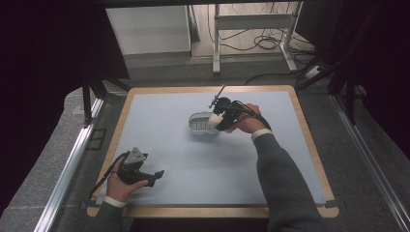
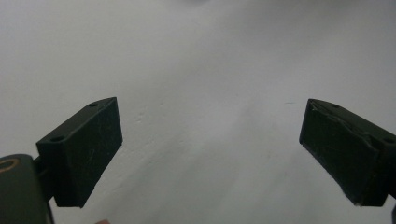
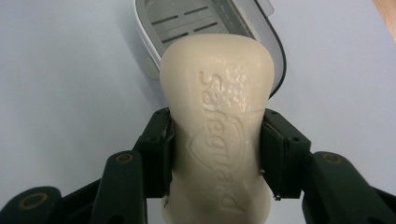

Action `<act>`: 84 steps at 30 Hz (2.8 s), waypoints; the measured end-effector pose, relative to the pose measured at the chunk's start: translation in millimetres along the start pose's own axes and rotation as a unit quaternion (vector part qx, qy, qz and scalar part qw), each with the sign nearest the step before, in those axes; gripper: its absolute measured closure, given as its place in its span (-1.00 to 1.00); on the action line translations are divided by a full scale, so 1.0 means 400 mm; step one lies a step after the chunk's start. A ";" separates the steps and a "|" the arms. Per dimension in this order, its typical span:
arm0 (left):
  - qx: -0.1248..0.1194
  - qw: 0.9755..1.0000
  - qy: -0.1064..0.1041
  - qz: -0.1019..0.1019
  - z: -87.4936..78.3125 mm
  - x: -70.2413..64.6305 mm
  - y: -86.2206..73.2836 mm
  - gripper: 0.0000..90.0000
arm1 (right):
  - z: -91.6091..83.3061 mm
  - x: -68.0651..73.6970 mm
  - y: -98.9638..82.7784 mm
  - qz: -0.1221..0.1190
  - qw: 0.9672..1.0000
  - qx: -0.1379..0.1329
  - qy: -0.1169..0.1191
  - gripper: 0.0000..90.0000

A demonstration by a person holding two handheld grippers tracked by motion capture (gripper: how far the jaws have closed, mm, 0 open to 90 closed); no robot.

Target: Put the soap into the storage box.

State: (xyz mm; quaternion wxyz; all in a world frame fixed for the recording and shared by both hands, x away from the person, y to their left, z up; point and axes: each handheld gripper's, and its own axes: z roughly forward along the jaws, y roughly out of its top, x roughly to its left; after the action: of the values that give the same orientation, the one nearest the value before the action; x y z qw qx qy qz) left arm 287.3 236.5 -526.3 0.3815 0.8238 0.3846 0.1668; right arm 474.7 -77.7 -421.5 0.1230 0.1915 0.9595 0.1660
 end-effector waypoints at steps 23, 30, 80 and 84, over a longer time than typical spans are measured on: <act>0.001 1.000 0.000 0.000 -0.001 -0.001 0.001 -0.86 | 0.006 -0.009 0.052 -0.030 0.999 -0.007 0.008 0.10; 0.001 1.000 0.000 0.000 -0.001 -0.001 0.001 -0.86 | 0.018 -0.016 0.064 -0.030 1.000 -0.004 0.007 0.10; 0.006 1.000 -0.003 0.006 0.005 -0.005 0.001 -0.86 | 0.106 -0.014 0.114 -0.096 0.995 -0.012 0.025 0.02; 0.003 1.000 -0.004 0.003 0.005 -0.007 0.002 -0.86 | 0.088 -0.017 0.110 -0.077 0.996 -0.023 0.027 -0.05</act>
State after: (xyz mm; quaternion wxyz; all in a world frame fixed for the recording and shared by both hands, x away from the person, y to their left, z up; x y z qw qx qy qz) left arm 287.0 232.9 -527.1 0.3795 0.8270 0.3811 0.1637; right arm 505.8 -32.7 -436.2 0.1139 0.1092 0.9704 0.1831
